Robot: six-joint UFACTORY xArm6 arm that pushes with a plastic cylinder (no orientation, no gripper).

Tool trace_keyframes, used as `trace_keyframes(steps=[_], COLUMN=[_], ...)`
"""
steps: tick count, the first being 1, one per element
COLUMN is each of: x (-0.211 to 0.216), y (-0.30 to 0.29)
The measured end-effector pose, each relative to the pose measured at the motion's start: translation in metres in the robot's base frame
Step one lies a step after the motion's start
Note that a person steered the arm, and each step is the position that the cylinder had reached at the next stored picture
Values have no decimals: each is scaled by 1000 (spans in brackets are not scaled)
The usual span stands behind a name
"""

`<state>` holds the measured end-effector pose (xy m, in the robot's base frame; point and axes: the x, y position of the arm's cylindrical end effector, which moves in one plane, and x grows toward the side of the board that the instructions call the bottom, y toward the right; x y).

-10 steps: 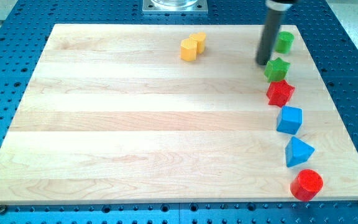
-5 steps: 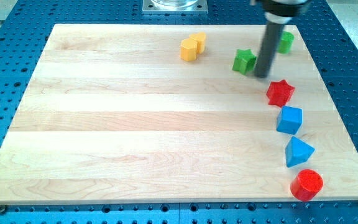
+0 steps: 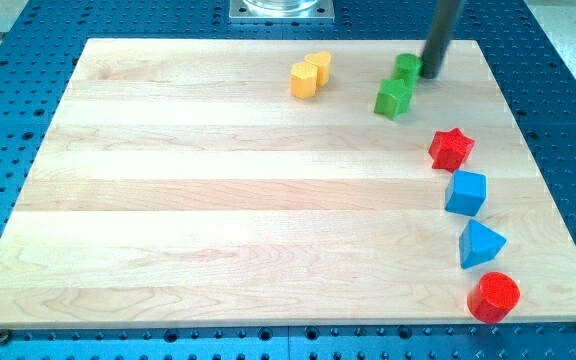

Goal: Move the green blocks to the top left of the red star

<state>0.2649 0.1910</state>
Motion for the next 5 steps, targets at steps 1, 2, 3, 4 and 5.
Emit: trace_keyframes(steps=[1,2,3,4,5], x=[-33,-12,16,29,76], y=[16,-17,-26,11,77])
